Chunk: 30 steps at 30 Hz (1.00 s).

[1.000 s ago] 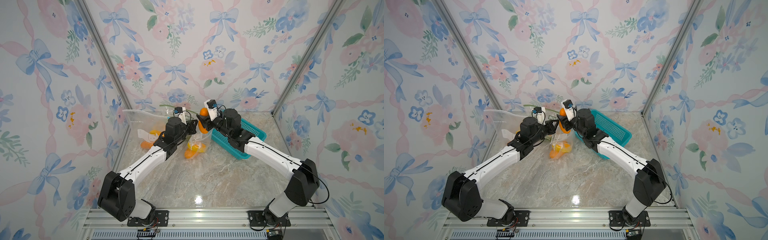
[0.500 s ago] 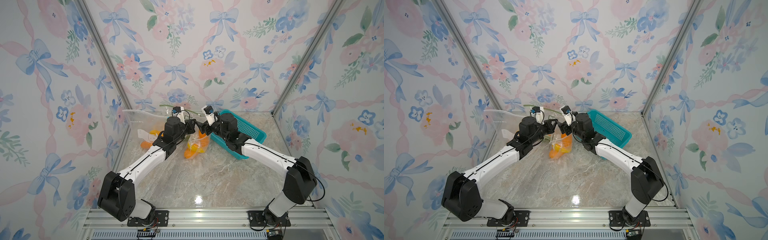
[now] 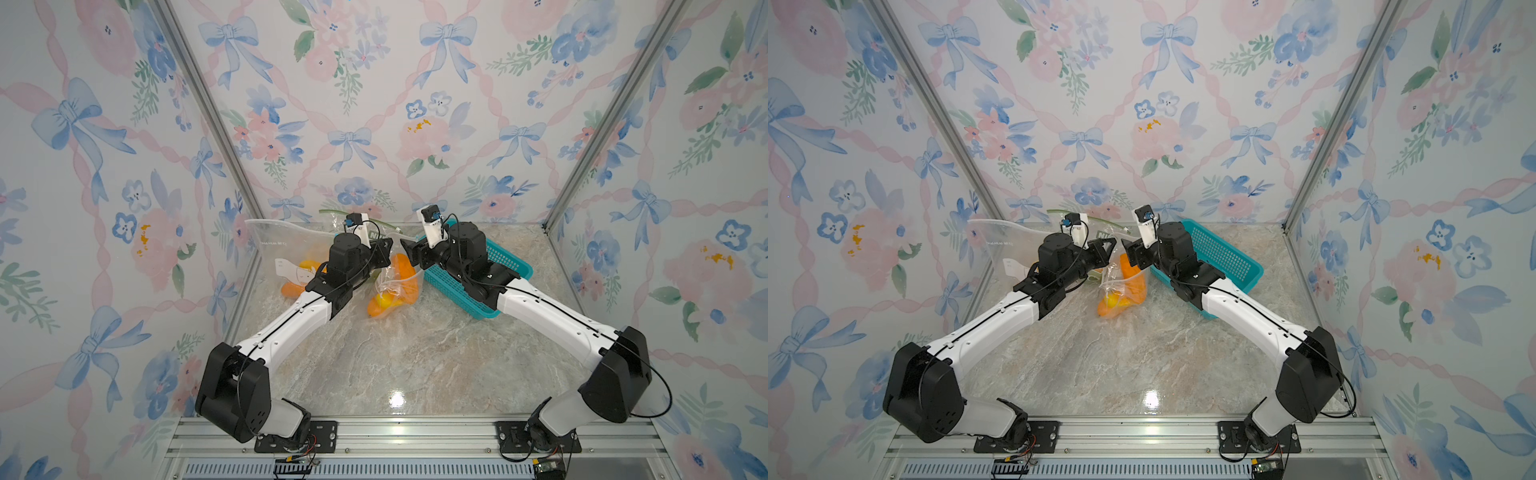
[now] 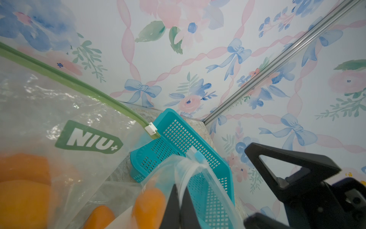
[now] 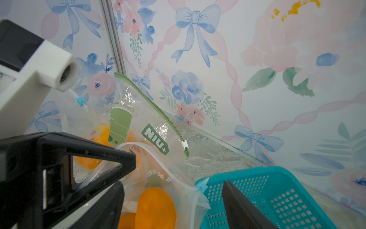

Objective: Place the mango in a zip-top bag and seal the zipper
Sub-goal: Place the mango in the zipper food storage bag, then adjust the zipper food storage bag at the center of the board.

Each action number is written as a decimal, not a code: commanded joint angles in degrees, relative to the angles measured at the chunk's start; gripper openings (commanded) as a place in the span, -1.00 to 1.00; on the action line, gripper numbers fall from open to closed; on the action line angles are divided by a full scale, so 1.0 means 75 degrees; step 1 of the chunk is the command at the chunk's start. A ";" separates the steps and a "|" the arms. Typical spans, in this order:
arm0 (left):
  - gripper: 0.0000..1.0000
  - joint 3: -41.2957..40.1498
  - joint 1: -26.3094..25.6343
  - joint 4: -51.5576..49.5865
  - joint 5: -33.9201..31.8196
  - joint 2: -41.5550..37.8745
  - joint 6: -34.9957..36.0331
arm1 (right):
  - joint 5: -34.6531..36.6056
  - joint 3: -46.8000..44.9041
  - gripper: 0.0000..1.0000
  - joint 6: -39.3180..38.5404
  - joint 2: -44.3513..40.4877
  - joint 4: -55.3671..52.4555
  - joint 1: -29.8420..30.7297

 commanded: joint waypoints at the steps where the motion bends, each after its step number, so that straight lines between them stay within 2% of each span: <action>1: -1.00 0.0187 0.0007 0.0178 0.0089 -0.0126 0.0018 | 0.0773 0.0859 0.52 0.1469 -0.0255 -0.2246 0.0048; 7: -1.00 0.0182 -0.0002 0.0181 0.0072 -0.0141 0.0015 | 0.0553 0.1009 0.25 0.2437 -0.0220 -0.3533 0.0046; 17: -1.00 0.0252 0.0000 0.0181 0.0160 -0.0058 -0.0003 | -0.0239 0.0913 0.02 0.2826 0.0350 -0.3452 0.0043; 23: -1.00 0.0246 0.0006 0.0178 0.0211 -0.0048 -0.0008 | -0.0363 0.1092 -0.31 0.2897 0.0830 -0.3372 0.0038; 30: -1.00 0.0171 0.0006 0.0180 0.0239 -0.0045 0.0041 | -0.0199 0.1624 -0.80 0.2529 0.1349 -0.3881 0.0015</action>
